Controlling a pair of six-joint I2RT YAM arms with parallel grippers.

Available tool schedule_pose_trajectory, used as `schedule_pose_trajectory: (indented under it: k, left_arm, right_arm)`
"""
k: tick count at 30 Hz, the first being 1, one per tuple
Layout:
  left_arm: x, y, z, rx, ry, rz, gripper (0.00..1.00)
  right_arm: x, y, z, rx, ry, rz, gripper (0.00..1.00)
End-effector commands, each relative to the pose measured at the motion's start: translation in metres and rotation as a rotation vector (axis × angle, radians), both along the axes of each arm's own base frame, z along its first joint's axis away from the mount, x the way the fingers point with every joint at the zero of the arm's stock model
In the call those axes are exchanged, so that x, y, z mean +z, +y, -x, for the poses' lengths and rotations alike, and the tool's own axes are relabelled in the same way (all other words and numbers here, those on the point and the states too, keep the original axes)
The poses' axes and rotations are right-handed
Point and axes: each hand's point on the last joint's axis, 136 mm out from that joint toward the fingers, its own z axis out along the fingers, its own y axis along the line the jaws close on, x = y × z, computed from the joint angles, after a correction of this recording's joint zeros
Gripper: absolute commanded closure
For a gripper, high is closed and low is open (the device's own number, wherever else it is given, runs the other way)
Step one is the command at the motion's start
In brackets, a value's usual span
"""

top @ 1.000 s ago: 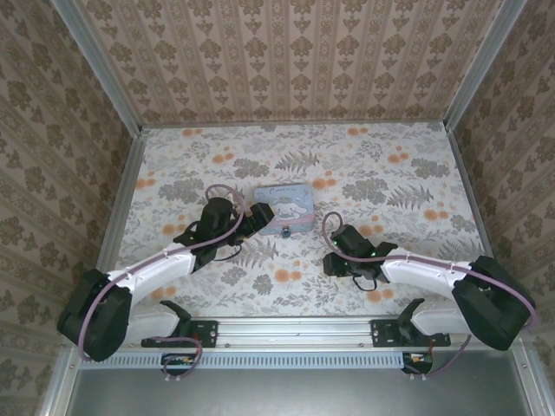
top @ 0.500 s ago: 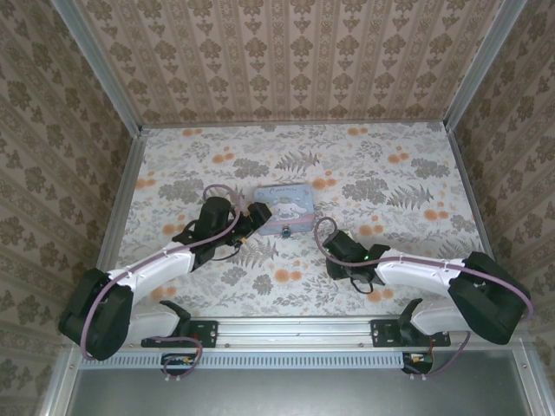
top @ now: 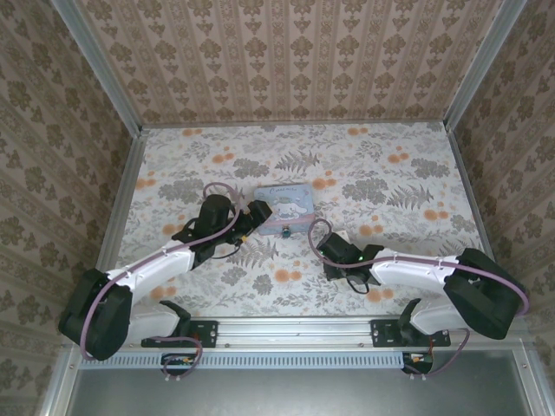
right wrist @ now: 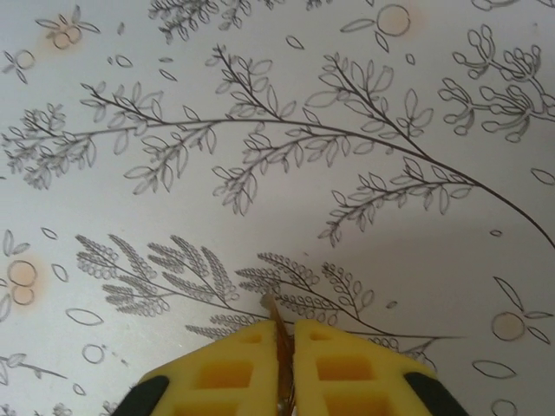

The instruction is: Unlock a padlock with a key

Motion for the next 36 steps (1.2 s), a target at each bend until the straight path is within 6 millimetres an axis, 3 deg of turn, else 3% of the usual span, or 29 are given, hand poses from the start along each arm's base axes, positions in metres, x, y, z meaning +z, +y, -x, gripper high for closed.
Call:
schedule_pose_trajectory:
  k: [1, 5, 19, 30, 36]
  left_arm:
    - [0.004, 0.001, -0.002, -0.005, -0.004, -0.012, 0.00]
    - [0.004, 0.001, -0.003, -0.010, -0.010, -0.024, 0.00]
    - [0.002, 0.001, -0.004, -0.044, -0.048, -0.074, 0.00]
    - [0.004, -0.012, -0.004, -0.098, -0.077, -0.075, 0.00]
    - [0.012, -0.030, -0.001, -0.132, -0.077, -0.024, 0.00]
  right_arm:
    - [-0.024, 0.011, 0.031, 0.057, 0.159, -0.053, 0.94]
    - [-0.017, 0.018, 0.022, 0.052, 0.154, -0.109, 1.00]
    - [0.026, 0.030, -0.015, -0.009, 0.087, -0.387, 1.00]
    - [0.056, 0.033, -0.033, -0.039, 0.032, -0.518, 1.00]
    - [0.077, 0.041, -0.046, -0.038, 0.002, -0.589, 1.00]
